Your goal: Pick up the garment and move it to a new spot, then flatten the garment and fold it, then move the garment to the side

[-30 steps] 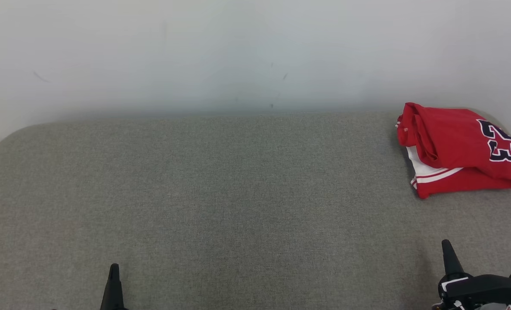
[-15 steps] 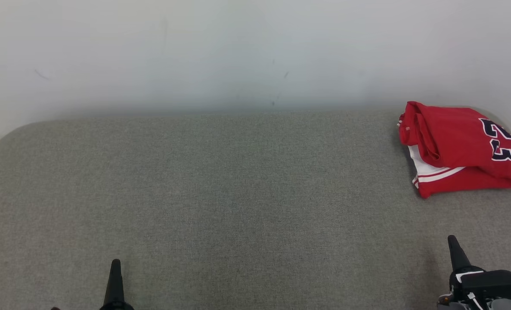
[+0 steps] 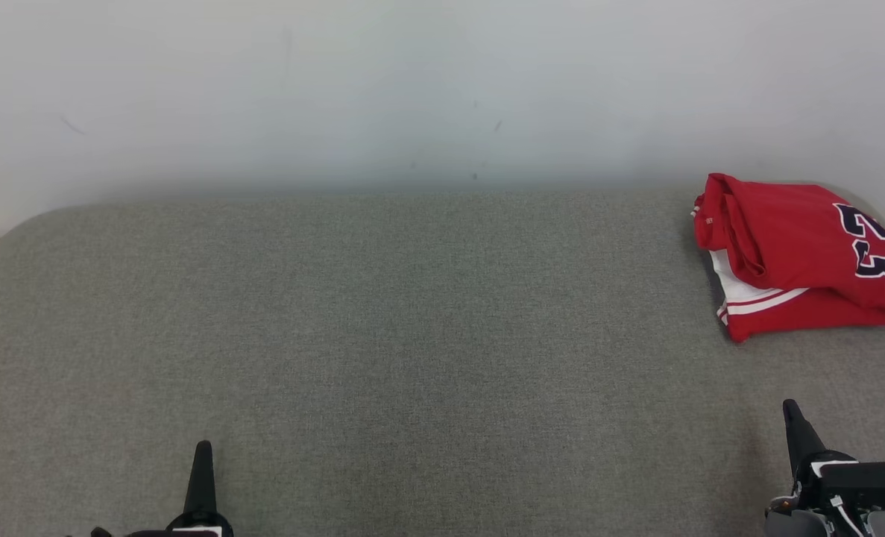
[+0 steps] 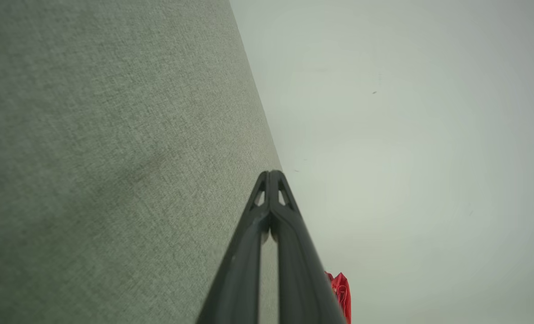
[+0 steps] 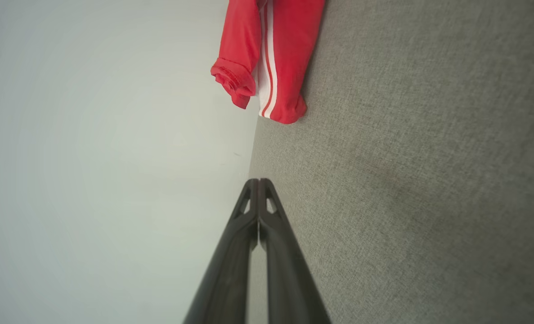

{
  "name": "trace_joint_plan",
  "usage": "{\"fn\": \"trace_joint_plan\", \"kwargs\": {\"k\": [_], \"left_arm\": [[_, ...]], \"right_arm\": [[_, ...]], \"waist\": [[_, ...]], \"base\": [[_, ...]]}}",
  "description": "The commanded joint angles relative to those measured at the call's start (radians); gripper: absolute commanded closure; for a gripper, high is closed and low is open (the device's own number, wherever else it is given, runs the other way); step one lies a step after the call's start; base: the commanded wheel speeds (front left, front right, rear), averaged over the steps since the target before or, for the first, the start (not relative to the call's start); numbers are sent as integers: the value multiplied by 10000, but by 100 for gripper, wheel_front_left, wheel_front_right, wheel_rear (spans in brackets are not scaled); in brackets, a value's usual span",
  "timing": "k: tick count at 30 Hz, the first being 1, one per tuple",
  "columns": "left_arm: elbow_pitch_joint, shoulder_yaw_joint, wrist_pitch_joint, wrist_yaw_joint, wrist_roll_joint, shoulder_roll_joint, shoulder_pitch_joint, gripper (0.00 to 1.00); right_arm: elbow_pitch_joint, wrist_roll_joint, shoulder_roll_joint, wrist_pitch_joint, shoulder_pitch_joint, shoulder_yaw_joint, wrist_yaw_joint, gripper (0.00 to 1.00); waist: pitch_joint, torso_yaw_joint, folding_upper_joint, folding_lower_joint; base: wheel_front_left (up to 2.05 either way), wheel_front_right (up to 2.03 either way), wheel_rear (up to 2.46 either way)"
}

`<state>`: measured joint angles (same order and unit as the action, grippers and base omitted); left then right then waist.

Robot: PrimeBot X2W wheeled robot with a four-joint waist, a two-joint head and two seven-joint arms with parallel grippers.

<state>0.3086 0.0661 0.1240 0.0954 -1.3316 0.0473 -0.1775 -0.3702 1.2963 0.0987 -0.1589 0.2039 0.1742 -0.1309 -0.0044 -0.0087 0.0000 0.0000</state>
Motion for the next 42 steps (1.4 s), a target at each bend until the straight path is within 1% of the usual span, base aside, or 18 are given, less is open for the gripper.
{"fn": "trace_joint_plan", "kwargs": {"k": [1,24,38,42], "left_arm": [[24,7,-50,60,-302,42,-221,100],[523,183,-260,275,-2280,44,-623,100],[744,255,-371,377,-3194,45,-817,100],[747,253,-379,379,-3188,45,-823,100]], "right_arm": [[8,254,1,-93,200,101,2,100],[-400,2065,-61,-861,589,840,3,100],[-579,2939,-93,-1220,780,1184,3,100],[-574,2911,-103,-1229,795,1198,3,100]], "waist": [[8,4,0,0],[114,58,0,0],[171,87,0,0],[174,89,0,0]], "base": [[0,0,0],[0,0,0],[0,0,0],[0,0,0]]}}
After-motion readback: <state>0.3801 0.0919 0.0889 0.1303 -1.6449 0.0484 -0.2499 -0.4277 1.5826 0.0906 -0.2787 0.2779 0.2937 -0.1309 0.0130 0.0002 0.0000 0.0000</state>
